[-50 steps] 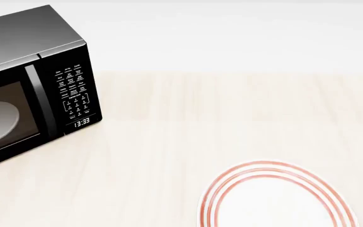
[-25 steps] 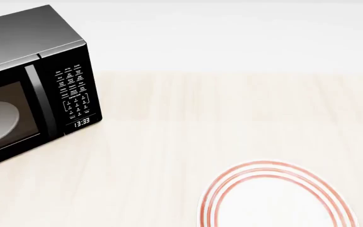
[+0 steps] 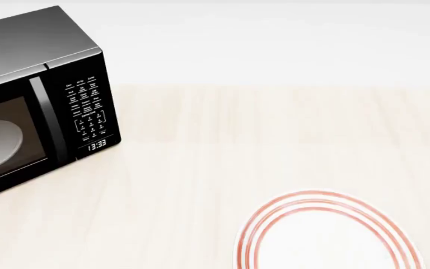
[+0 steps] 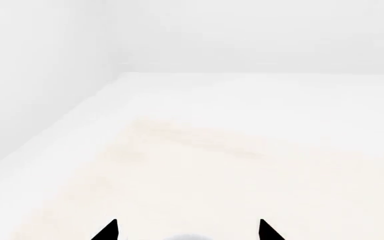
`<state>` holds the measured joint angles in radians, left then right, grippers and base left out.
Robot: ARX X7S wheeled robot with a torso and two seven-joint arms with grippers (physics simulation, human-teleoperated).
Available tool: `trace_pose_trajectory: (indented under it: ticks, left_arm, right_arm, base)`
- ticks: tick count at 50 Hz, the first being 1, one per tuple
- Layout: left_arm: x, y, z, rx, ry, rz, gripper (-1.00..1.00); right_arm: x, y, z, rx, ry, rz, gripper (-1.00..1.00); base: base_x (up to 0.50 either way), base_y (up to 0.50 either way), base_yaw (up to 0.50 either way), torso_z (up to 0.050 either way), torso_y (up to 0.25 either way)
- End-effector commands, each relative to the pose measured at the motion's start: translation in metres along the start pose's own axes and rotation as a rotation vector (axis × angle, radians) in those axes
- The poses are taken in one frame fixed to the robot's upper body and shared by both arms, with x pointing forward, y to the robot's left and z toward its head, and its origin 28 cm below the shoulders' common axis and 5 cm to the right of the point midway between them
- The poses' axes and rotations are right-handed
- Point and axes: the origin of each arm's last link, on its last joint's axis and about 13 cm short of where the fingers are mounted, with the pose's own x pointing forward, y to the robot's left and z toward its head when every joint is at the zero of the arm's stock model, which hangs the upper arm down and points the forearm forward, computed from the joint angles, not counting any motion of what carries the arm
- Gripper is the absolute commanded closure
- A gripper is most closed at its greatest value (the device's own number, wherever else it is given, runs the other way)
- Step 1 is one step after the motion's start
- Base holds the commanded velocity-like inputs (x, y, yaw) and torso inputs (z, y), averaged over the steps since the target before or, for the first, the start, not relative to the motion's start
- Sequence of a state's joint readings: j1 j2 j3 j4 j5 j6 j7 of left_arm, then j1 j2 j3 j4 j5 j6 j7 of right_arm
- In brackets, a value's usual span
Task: Put the white bowl to the right of the plate.
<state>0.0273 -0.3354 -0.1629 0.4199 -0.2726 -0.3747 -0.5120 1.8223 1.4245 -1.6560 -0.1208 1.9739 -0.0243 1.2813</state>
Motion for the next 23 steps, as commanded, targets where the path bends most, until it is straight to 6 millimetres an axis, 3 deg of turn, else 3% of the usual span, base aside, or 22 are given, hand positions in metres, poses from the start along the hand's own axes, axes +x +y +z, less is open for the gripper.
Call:
trace_pose_trajectory:
  ticks: [1,10,15,20,22,23]
  left_arm:
    - [-0.018,-0.004,0.006,-0.013,-0.056,-0.099,-1.0]
    - [-0.037,-0.019,0.004,-0.033,-0.079,-0.254,-1.0]
    - [-0.053,-0.031,-0.003,-0.057,-0.08,-0.351,-1.0]
    - [-0.062,-0.039,-0.01,-0.023,-0.076,-0.419,-1.0]
    - [-0.066,-0.041,-0.012,-0.019,-0.078,-0.442,-1.0]
    - [-0.067,-0.041,-0.012,-0.02,-0.079,-0.446,-1.0]
  right_arm:
    - [-0.092,0.007,-0.026,0.023,-0.408,0.292,-1.0]
    - [-0.125,-0.006,-0.079,0.018,-0.528,0.536,-1.0]
    - [-0.146,-0.019,-0.132,-0.043,-0.526,0.634,-1.0]
    - [-0.152,-0.027,-0.166,-0.083,-0.523,0.703,-1.0]
    - [-0.153,-0.028,-0.196,-0.134,-0.498,0.749,-1.0]
    - [-0.152,-0.028,-0.2,-0.141,-0.503,0.751,-1.0]
  base:
    - [0.0,0.0,0.0,0.0,0.0]
    - [0.0,0.0,0.0,0.0,0.0]
    - [0.0,0.0,0.0,0.0,0.0]
    - [0.0,0.0,0.0,0.0,0.0]
    - [0.0,0.0,0.0,0.0,0.0]
    - [0.0,0.0,0.0,0.0,0.0]
